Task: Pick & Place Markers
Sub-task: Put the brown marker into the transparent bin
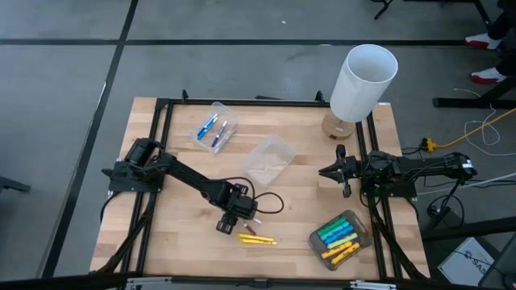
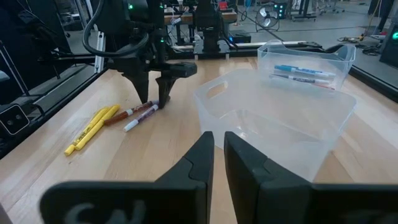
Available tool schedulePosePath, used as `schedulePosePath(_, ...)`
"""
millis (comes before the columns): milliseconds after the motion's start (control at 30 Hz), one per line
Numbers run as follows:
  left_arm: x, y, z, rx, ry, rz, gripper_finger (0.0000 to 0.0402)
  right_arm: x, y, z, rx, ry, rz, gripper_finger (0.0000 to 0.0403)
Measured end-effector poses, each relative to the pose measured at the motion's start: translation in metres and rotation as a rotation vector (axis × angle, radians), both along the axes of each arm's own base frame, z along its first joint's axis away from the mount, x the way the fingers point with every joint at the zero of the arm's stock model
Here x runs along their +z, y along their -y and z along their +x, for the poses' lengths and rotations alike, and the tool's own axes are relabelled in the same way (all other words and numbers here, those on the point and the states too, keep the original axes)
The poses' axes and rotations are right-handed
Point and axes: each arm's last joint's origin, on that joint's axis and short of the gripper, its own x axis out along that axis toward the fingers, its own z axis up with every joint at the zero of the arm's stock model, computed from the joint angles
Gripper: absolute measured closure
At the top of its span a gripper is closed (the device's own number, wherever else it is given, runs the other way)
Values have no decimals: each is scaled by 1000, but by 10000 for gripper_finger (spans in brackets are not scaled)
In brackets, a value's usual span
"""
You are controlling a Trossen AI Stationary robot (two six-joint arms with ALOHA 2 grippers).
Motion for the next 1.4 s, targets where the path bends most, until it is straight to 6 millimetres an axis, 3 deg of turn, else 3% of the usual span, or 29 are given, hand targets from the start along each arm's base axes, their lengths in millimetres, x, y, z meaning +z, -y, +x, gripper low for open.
schedulePosePath(500, 1, 0, -1, -13, -22, 9, 203, 0, 0, 0, 0, 0, 0, 363)
schedulePosePath(867, 18, -1, -4, -27, -8, -13, 204, 0, 0, 0, 0, 0, 0, 363)
schedulePosePath(1100, 20, 12, -10, -123, -24, -75, 204, 0, 0, 0, 0, 0, 0, 363)
schedulePosePath(1400, 20, 16, -9, -194, 20, 3, 204, 0, 0, 0, 0, 0, 0, 363)
